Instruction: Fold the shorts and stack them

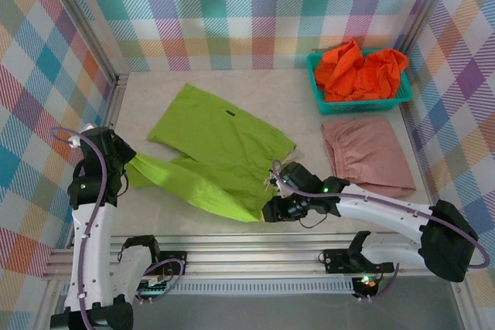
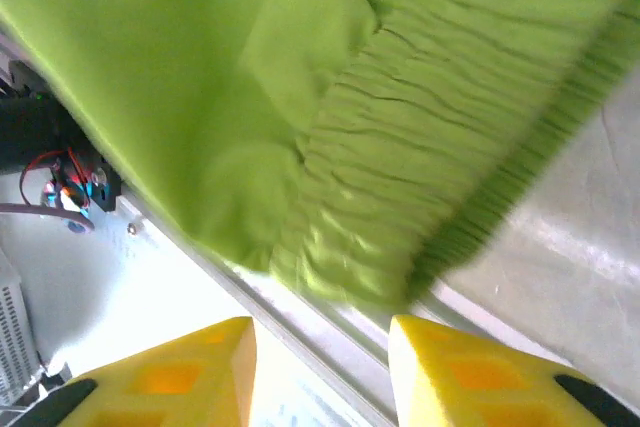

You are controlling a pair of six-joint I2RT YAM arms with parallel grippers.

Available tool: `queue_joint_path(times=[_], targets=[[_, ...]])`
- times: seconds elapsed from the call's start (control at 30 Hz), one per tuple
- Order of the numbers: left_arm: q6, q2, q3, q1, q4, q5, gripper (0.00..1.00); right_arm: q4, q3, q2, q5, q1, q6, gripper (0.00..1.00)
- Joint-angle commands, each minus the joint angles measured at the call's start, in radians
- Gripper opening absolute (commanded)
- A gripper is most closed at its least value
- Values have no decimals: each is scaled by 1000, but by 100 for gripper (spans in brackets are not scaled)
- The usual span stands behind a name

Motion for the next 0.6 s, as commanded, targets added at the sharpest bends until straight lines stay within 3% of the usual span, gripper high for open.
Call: queue_joint_path(times=[0.0,0.03,0.1,0.27,0.57], targets=[[13,-42,-21,1,45,-22,0,-117,94,-102,61,-7,-88,71],[11,-51,-31,1,44,-20,0,-124,114,-135,102,-19,-77,83],[5,-58,-46,0,43,-8,0,-96,135,-161,149,-72,-54,92],[-14,-63,-86,1,49,20,0,59,195,26,98,-283,5,94],[-20,-69,-102,1,52,22,0,99,497,520,34,-378,-6,95]])
